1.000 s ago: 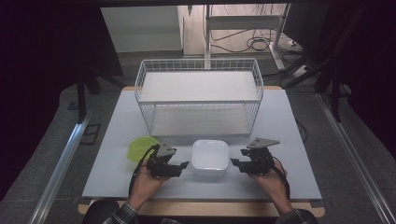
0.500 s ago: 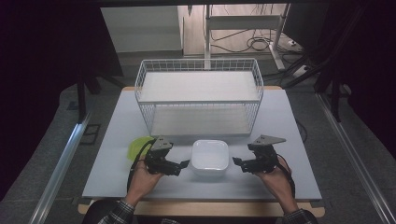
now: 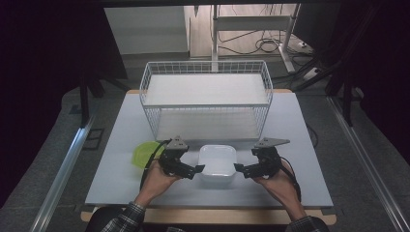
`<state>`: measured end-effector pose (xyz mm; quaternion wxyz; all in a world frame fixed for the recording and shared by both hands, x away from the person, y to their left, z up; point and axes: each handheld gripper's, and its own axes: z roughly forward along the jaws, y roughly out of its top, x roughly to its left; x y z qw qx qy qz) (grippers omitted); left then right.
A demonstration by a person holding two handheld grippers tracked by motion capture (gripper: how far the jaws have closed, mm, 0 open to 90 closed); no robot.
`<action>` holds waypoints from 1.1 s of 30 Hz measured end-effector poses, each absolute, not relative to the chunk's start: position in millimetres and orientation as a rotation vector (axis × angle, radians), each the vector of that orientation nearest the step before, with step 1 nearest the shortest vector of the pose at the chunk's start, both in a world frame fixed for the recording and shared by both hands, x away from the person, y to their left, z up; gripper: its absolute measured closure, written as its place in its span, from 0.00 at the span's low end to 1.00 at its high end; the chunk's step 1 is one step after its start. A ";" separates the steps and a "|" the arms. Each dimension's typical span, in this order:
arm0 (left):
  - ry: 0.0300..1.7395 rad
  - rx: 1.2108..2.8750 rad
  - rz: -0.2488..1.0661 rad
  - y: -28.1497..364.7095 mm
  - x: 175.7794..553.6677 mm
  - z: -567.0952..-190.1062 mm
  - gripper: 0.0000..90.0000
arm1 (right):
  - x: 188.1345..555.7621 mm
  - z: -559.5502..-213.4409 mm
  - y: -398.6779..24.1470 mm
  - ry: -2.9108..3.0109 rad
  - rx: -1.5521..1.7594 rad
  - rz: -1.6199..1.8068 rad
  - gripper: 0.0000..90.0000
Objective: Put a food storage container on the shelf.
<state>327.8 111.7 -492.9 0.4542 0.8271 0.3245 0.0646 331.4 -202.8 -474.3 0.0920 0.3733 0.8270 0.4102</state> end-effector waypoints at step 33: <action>0.894 2.051 0.056 107.8 299.3 -492.2 0.61 | 310.4 -475.1 -191.0 2.528 1.233 1.265 0.68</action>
